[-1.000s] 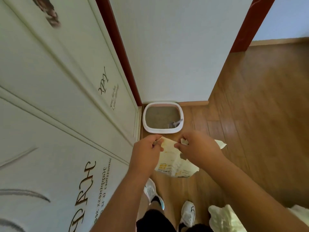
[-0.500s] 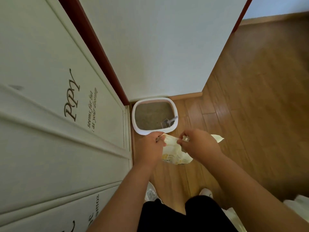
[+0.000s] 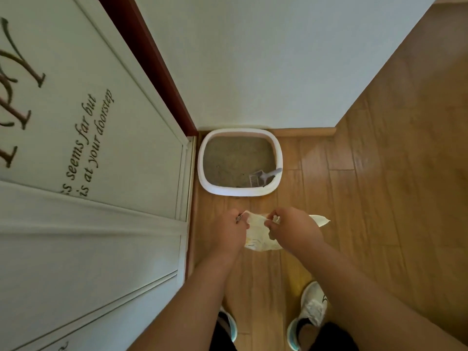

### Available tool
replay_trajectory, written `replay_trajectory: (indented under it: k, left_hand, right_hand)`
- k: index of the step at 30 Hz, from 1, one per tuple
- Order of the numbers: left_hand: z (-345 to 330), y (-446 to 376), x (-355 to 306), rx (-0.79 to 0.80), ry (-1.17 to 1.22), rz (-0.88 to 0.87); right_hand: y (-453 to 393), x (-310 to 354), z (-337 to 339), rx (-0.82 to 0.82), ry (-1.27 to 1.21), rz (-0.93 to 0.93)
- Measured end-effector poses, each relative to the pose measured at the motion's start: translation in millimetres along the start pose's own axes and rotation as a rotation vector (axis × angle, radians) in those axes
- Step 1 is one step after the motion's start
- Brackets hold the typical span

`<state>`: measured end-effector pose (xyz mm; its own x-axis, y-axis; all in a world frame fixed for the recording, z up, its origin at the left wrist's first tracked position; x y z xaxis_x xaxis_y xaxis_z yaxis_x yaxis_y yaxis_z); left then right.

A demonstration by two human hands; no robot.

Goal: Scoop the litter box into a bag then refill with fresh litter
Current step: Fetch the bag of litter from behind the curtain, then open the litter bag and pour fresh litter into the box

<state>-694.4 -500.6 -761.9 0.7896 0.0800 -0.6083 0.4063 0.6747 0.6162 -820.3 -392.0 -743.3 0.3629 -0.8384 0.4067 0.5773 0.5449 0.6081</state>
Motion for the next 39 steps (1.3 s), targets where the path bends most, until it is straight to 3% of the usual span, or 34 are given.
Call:
replay_trajectory:
  k: [17,22,27,35,39]
  left_hand:
    - [-110,-201,96,0.059,-0.040,-0.032]
    - [-103,-251,77,-0.098,-0.055,-0.217]
    - [-104,-283,57,-0.064,-0.221,-0.351]
    - [-109,-311,61,-0.175,-0.335,-0.518]
    - [-104,-318,59,-0.208,-0.360,-0.508]
  right_hand:
    - [-189,-79,-100,-0.023,0.037,0.056]
    - [-251,-66,-89,-0.193,0.051,0.172]
    - [-281,-64,-93,-0.335,0.153,0.285]
    - [-323,-56,-96,-0.360,0.182,0.338]
    - [-320,-41,-95,-0.386,0.235,0.355]
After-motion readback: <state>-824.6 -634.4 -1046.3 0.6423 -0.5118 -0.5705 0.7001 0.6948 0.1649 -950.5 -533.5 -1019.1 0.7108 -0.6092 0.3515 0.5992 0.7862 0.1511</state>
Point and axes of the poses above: each hand's wrist, its own y-axis away from the middle knuckle, its own z-axis out of the back of the hand, x = y × z, the point moved 6 cm from there along -y, towards the middle knuckle, and after that the axes turned 2 degrees about z, right-handed, at the moved point
